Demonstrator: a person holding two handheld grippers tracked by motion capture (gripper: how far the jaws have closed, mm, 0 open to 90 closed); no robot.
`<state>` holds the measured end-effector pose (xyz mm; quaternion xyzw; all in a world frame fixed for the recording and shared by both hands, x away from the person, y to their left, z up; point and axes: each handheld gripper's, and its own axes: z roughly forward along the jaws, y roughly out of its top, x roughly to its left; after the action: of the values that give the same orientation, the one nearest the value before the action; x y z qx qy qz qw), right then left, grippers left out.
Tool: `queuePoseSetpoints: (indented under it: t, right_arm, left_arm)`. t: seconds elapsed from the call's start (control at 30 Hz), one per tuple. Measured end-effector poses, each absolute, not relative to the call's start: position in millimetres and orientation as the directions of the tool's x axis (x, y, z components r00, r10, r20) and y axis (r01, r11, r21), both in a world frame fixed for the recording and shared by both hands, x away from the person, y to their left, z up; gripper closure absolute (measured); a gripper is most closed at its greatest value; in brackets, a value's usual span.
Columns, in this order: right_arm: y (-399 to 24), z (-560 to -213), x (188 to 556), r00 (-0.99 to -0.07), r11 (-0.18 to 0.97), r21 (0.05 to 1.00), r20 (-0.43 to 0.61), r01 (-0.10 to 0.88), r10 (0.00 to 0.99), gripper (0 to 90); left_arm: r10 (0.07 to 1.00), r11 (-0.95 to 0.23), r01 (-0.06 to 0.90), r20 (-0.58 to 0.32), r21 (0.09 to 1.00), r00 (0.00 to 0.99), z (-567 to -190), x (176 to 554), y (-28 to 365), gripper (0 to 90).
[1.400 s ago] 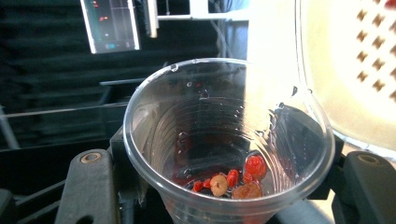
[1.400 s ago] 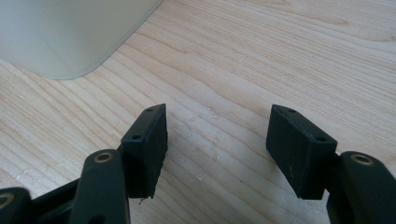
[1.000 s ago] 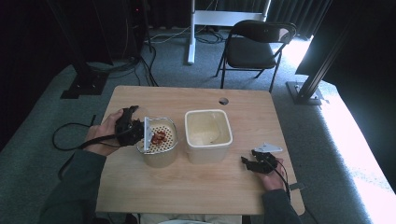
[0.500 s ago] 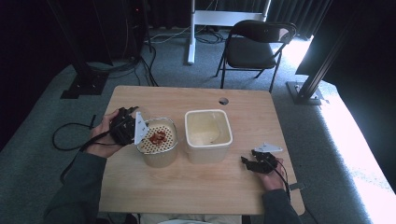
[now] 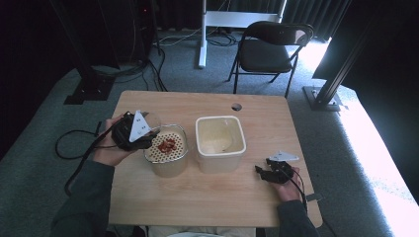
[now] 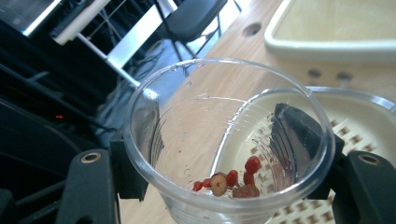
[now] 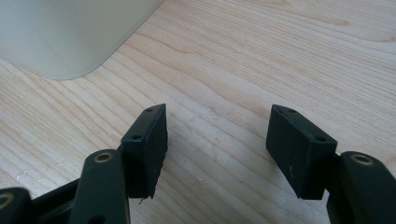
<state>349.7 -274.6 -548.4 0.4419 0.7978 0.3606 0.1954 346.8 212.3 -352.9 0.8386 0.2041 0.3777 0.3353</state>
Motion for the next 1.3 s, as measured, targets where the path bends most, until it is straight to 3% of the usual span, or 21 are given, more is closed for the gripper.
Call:
queuePoseSetpoints:
  t: [0.1, 0.8, 1.3]
  right_arm:
    - [-275, -548, 350, -0.533, 0.349, 0.748, 0.007, 0.564, 0.846, 37.9]
    - [-275, -548, 350, -0.533, 0.350, 0.748, 0.006, 0.564, 0.846, 37.9]
    - [-275, -548, 350, -0.535, 0.350, 0.749, 0.006, 0.563, 0.845, 37.8]
  left_arm:
    - [0.628, -0.635, 0.111, 0.427, 0.765, 0.650, -350, 350, 217, 34.9]
    - [0.683, -0.456, 0.188, 0.207, 0.870, 0.701, -342, 361, 223, 35.0]
    - [0.692, -0.429, 0.205, 0.174, 0.880, 0.700, -338, 366, 208, 35.0]
